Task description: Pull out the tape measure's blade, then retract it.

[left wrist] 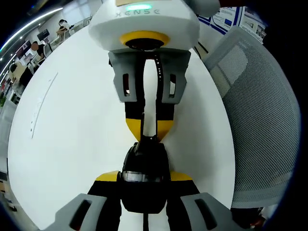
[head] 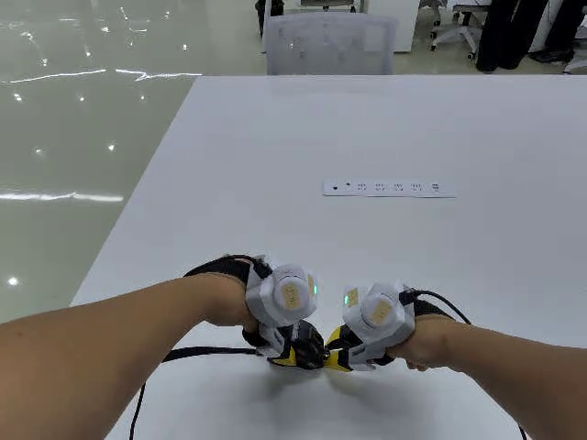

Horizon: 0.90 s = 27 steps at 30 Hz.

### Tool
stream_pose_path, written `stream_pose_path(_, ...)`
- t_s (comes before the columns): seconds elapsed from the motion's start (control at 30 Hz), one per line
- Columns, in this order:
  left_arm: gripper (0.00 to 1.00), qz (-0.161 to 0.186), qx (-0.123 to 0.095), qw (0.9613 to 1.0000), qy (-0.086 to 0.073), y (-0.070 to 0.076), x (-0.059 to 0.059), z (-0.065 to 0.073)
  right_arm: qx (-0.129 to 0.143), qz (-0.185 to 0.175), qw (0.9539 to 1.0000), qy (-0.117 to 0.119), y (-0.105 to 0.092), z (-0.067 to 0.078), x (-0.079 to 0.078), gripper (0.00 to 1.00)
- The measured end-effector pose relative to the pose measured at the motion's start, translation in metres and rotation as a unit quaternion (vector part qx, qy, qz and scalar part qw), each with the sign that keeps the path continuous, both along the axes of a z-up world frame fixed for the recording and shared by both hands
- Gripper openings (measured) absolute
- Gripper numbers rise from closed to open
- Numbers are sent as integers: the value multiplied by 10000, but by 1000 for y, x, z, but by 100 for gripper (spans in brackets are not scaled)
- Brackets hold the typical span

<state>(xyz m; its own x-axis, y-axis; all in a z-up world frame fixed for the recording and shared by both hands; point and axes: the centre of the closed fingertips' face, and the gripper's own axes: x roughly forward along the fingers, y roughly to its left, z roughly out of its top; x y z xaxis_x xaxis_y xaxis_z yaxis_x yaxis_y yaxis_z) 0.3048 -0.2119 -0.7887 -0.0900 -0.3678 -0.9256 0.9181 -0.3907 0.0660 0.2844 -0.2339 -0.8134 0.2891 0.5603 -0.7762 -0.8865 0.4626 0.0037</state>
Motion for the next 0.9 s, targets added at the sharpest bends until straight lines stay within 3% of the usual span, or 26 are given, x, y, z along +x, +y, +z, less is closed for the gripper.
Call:
stream_pose_path(0.2, 32, 111, -8, 9999, 29, -1, 1, 0, -188, 74, 9998, 21, -17, 0, -5, 10)
stream_pose_path(0.4, 32, 81, -12, 10000, 15, -1, 1, 0, -247, 163, 9996, -25, -15, -1, -4, 13)
stream_pose_path(0.5, 32, 88, -20, 10000, 15, -2, 1, 0, -130, -48, 9998, 161, -14, -2, -3, 14)
stream_pose_path(0.6, 32, 85, -32, 10000, 25, -1, 1, 0, -37, -79, 9999, 130, -8, -3, 0, 15)
stream_pose_path(0.77, 32, 100, -40, 9999, 32, -1, 1, 0, -184, 79, 9998, -16, -3, -7, 2, 15)
stream_pose_path(0.83, 32, 103, -51, 9999, 28, -1, 2, 0, -37, -211, 9996, 183, -5, -7, 3, 14)
stream_pose_path(0.9, 32, 126, -65, 9999, 33, -1, 2, 0, -17, -198, 9997, 168, -8, -6, 4, 13)
